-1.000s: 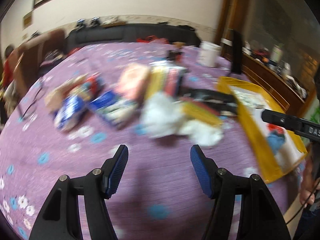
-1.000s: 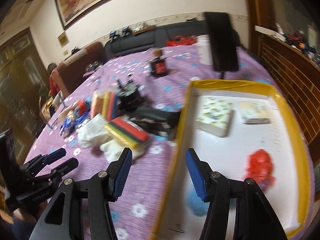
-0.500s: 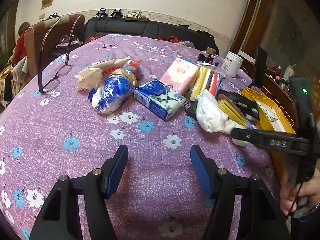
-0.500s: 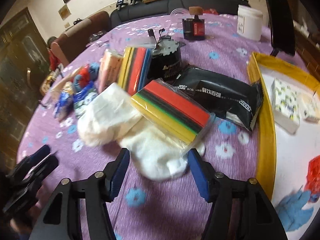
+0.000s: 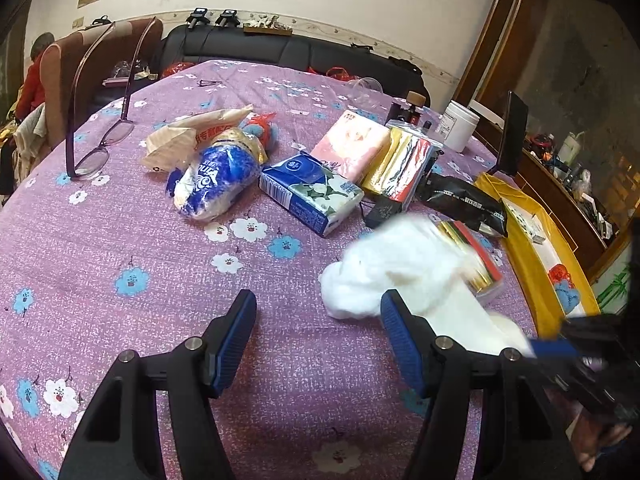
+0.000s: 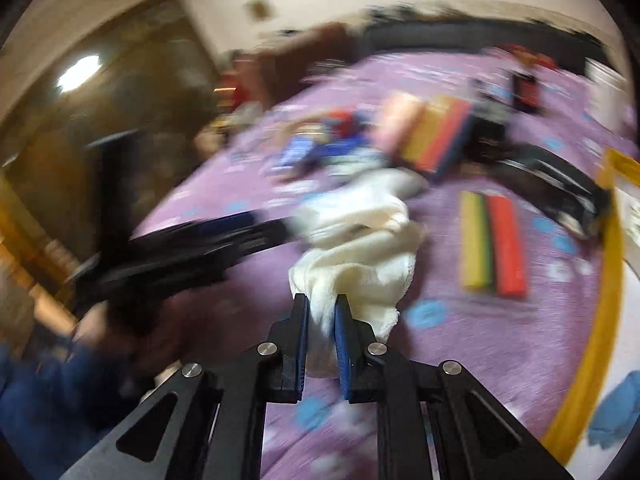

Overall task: Organize soft objects
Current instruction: 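Grasp the white towel with the right gripper while the left grasps the blue Vinda tissue pack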

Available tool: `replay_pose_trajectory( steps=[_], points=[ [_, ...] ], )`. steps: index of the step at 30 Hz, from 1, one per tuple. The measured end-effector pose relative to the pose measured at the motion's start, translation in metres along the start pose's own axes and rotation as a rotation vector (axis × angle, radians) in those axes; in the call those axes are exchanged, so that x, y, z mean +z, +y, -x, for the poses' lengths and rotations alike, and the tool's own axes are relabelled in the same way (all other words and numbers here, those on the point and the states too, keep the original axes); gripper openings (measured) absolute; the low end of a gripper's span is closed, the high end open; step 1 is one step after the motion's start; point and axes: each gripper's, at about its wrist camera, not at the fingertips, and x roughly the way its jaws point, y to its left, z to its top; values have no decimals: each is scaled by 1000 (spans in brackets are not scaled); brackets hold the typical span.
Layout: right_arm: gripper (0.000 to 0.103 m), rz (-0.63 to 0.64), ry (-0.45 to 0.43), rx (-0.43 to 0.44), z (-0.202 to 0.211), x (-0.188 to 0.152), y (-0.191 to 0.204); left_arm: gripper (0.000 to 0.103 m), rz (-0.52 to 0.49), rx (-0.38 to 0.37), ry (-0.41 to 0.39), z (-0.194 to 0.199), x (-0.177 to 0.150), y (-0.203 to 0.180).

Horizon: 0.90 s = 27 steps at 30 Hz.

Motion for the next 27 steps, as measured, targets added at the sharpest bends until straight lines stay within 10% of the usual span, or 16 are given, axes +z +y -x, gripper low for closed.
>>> replay_pose_trajectory(
  steps=[4,17,27],
  points=[
    [15,3,-70,-226,20,3,-8,64,-4,3,11,-1,1,-2],
    [15,1,-240,-78,68,4,4,70,-30,36,93,-29,60,-7],
    [16,-77,-274,-61,77,-6,-19,83,101,219,164,-84,97,-20]
  ],
)
